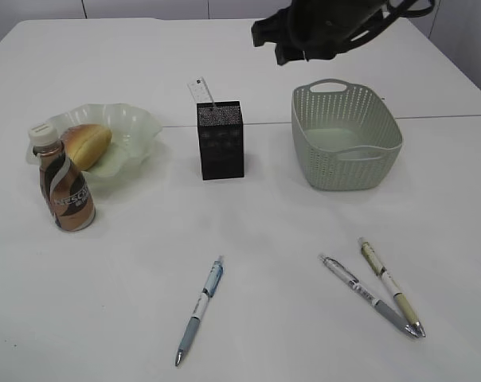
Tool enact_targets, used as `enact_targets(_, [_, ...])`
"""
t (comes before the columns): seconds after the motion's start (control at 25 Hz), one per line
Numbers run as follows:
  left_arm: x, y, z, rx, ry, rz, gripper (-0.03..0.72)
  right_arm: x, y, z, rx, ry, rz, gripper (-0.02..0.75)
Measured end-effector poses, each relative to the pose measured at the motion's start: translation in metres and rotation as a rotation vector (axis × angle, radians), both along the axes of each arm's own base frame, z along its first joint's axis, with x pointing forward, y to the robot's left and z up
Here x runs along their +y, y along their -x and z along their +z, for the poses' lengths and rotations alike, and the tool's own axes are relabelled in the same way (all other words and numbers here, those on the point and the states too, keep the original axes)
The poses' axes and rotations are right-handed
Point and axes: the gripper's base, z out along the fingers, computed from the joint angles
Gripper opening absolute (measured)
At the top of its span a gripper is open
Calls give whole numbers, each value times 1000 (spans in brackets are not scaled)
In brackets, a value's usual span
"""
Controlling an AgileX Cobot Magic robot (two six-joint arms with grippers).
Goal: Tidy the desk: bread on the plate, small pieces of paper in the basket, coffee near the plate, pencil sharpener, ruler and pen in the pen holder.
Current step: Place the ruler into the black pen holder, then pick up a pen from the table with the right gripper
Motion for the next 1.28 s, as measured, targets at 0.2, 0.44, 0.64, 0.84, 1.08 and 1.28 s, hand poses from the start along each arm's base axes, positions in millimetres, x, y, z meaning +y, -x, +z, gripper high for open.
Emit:
enact_targets(0.2, [0,0,0,0,0,0,416,-13,26,-3,267,91,-66,302])
enact_targets(0.44, [0,1,0,12,-4,1,416,-20,41,-22,518,177,-110,300])
enact_targets(0.64, [1,2,-1,18,-6,1,416,-17,39,-44,589,197,-104,300])
enact_targets(0.84, [1,2,-1,24,-8,1,416,-22,49,-70,675,250,-83,300])
enact_targets(1.08, [1,2,-1,26,-9,2,416,-34,77,-118,849,358,-43,300])
enact_targets(1.28, [1,2,-1,28,-10,2,416,-38,88,-136,897,381,-29,300])
